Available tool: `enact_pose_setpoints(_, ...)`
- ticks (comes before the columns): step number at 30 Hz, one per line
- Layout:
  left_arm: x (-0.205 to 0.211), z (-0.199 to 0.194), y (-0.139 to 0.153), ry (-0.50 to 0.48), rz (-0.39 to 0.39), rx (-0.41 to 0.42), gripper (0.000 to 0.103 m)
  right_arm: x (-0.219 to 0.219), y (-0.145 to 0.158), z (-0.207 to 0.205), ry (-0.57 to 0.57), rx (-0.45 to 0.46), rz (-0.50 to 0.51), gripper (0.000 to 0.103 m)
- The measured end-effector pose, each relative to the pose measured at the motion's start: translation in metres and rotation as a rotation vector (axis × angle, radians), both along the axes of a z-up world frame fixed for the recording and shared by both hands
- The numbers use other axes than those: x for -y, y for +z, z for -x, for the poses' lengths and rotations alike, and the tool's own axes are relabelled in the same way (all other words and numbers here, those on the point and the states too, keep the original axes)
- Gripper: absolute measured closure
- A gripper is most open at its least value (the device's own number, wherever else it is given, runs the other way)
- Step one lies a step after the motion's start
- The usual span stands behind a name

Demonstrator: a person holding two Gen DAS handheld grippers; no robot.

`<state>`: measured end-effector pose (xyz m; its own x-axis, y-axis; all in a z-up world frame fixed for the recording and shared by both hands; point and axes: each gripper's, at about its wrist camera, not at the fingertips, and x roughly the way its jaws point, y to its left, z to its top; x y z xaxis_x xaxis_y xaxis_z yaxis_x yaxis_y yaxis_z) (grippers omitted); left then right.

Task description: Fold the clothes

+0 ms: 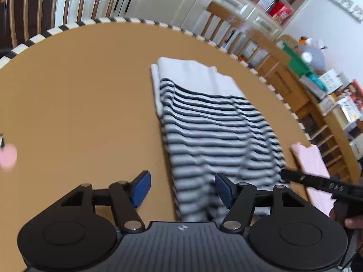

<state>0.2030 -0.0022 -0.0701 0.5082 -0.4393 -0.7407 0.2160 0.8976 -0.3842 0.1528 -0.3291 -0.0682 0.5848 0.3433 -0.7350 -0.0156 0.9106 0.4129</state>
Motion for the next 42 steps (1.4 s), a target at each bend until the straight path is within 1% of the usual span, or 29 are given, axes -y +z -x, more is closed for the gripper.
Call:
enact_pose_setpoints(1,0.005,0.006,-0.001,-0.013,-0.019,0.017,0.040,-0.002,-0.003,0.006,0.000,-0.006,-0.016,0.067)
enact_pose_setpoints(2,0.011,0.008,-0.002,-0.030,-0.027,0.021,0.051,-0.004,-0.006,0.010,-0.001,-0.007,-0.036,0.075)
enact_pose_setpoints(3,0.017,0.010,-0.004,-0.048,-0.032,0.023,0.082,-0.006,-0.007,0.013,0.002,0.000,-0.059,0.087)
enact_pose_setpoints(6,0.021,0.013,-0.003,-0.030,-0.044,0.010,0.088,-0.011,-0.002,0.014,0.016,0.015,-0.036,0.092)
enact_pose_setpoints(8,0.014,0.016,0.004,-0.019,-0.038,0.004,0.089,-0.007,0.005,0.020,0.037,0.020,-0.033,0.093)
enact_pose_setpoints(11,0.003,0.027,0.010,-0.043,-0.039,-0.014,0.090,-0.001,0.015,0.038,0.098,0.024,-0.028,0.099)
enact_pose_setpoints(12,0.000,0.035,0.012,-0.056,-0.040,-0.028,0.090,-0.001,0.017,0.045,0.121,0.021,-0.022,0.099)
enact_pose_setpoints(16,-0.004,0.078,0.011,-0.116,-0.049,-0.093,0.090,-0.008,0.013,0.085,0.204,-0.040,0.019,0.099)
enact_pose_setpoints(18,-0.004,0.102,0.010,-0.134,-0.065,-0.112,0.090,-0.011,0.010,0.108,0.220,-0.068,0.001,0.099)
enact_pose_setpoints(20,-0.007,0.122,0.007,-0.134,-0.051,-0.139,0.089,-0.011,0.009,0.129,0.220,-0.087,-0.014,0.099)
enact_pose_setpoints(21,-0.009,0.130,0.006,-0.126,-0.045,-0.147,0.085,-0.010,0.009,0.137,0.217,-0.097,-0.023,0.098)
enact_pose_setpoints(22,-0.012,0.138,0.004,-0.117,-0.040,-0.154,0.081,-0.010,0.008,0.146,0.213,-0.106,-0.032,0.096)
enact_pose_setpoints(23,-0.016,0.142,0.005,-0.106,-0.034,-0.163,0.075,-0.009,0.007,0.151,0.203,-0.118,-0.038,0.093)
enact_pose_setpoints(24,-0.020,0.146,0.006,-0.094,-0.027,-0.172,0.067,-0.007,0.010,0.154,0.190,-0.131,-0.037,0.086)
enact_pose_setpoints(25,-0.024,0.148,0.009,-0.076,-0.034,-0.182,0.062,-0.005,0.014,0.156,0.177,-0.144,-0.033,0.072)
enact_pose_setpoints(26,-0.030,0.149,0.016,-0.063,-0.045,-0.175,0.059,-0.004,0.023,0.159,0.163,-0.113,-0.002,0.068)
enact_pose_setpoints(27,-0.036,0.149,0.025,-0.055,-0.059,-0.147,0.059,-0.004,0.034,0.162,0.148,-0.070,0.037,0.067)
enact_pose_setpoints(28,-0.039,0.147,0.035,-0.058,-0.072,-0.100,0.058,-0.004,0.045,0.165,0.134,-0.027,0.075,0.067)
enact_pose_setpoints(29,-0.041,0.144,0.046,-0.062,-0.085,-0.051,0.055,-0.007,0.055,0.166,0.114,0.025,0.105,0.067)
enact_pose_setpoints(30,-0.039,0.138,0.053,-0.085,-0.073,-0.009,0.053,-0.011,0.066,0.167,0.092,0.080,0.131,0.067)
enact_pose_setpoints(31,-0.036,0.131,0.059,-0.111,-0.057,0.031,0.052,-0.020,0.070,0.163,0.086,0.125,0.133,0.067)
enact_pose_setpoints(33,-0.017,0.113,0.055,-0.202,-0.031,0.067,0.052,-0.040,0.076,0.154,0.083,0.209,0.121,0.067)
enact_pose_setpoints(34,-0.007,0.104,0.052,-0.249,-0.019,0.084,0.053,-0.054,0.074,0.147,0.098,0.224,0.129,0.069)
enact_pose_setpoints(35,0.006,0.098,0.046,-0.299,-0.055,0.111,0.055,-0.069,0.071,0.139,0.118,0.232,0.141,0.071)
enact_pose_setpoints(36,0.019,0.091,0.038,-0.350,-0.099,0.140,0.060,-0.077,0.067,0.136,0.101,0.219,0.152,0.072)
enact_pose_setpoints(38,0.030,0.084,0.022,-0.414,-0.213,0.171,0.067,-0.089,0.058,0.134,0.045,0.180,0.176,0.072)
enact_pose_setpoints(39,0.035,0.080,0.014,-0.444,-0.272,0.186,0.079,-0.094,0.054,0.133,0.017,0.161,0.188,0.070)
enact_pose_setpoints(40,0.040,0.076,0.006,-0.474,-0.330,0.200,0.084,-0.100,0.049,0.132,-0.011,0.142,0.199,0.072)
enact_pose_setpoints(42,0.026,0.073,0.004,-0.494,-0.324,0.208,0.084,-0.111,0.041,0.130,-0.067,0.103,0.223,0.071)
